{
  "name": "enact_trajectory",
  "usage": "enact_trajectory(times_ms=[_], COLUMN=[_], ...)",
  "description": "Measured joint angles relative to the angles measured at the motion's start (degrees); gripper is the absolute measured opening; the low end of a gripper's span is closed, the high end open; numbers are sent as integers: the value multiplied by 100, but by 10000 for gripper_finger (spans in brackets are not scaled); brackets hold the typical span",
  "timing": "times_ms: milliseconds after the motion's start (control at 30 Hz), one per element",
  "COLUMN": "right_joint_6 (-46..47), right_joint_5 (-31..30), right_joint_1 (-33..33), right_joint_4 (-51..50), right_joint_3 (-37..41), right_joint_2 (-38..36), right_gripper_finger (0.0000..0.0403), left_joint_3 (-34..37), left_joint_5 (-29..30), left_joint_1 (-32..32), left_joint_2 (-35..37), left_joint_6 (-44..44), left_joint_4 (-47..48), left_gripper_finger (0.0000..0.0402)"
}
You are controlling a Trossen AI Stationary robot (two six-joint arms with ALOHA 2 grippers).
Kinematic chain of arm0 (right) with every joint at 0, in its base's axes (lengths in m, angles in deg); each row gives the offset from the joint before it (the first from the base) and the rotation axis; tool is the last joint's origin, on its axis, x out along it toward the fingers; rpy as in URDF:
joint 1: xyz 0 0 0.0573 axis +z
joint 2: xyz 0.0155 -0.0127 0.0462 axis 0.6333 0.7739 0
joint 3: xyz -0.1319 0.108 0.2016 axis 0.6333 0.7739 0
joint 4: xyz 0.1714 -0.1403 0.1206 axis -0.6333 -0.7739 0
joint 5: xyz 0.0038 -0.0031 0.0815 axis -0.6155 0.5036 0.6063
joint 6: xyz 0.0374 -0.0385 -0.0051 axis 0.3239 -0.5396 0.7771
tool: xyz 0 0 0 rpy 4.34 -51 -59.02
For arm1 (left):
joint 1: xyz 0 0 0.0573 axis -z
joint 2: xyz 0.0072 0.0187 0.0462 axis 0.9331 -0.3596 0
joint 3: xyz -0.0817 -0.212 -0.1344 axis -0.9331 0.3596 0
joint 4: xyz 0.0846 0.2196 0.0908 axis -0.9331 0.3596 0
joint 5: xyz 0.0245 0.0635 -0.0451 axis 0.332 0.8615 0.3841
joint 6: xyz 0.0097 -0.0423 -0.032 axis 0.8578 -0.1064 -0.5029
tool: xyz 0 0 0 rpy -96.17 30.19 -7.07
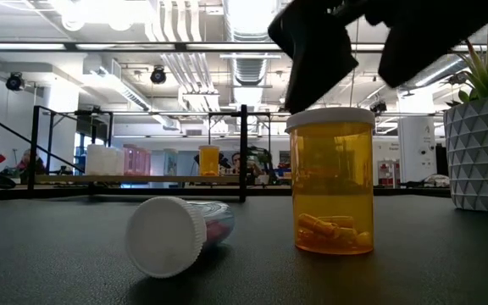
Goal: Pick and place medicine bottles onto shelf by color
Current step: Put the orange capsule bottle into the shelf
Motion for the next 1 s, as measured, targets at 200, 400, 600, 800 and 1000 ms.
enact_trajectory(times_ms=[200, 400, 600, 800, 1000], right_joint_6=[-76, -74, 59, 263, 440], right_joint_5=[-166, -158, -55, -4, -1], right_joint_1=[-8, -6, -8, -8, -24], right_joint_4=[53, 51, 53, 45, -120], right_joint_3=[7, 13, 13, 13, 13], right_joint_2=[-10, 105, 192, 240, 247], right_gripper_finger=[302, 302, 302, 301, 275], left_joint_3=[28, 43, 50, 50, 50], left_joint_5=[91, 122, 122, 143, 166], left_joint_1=[71, 71, 71, 69, 66], left_joint_2=[0, 0, 0, 0, 0], left_joint_6=[-2, 0, 2, 2, 2], left_joint_4=[-2, -2, 1, 6, 5], left_gripper_finger=[142, 142, 142, 142, 142])
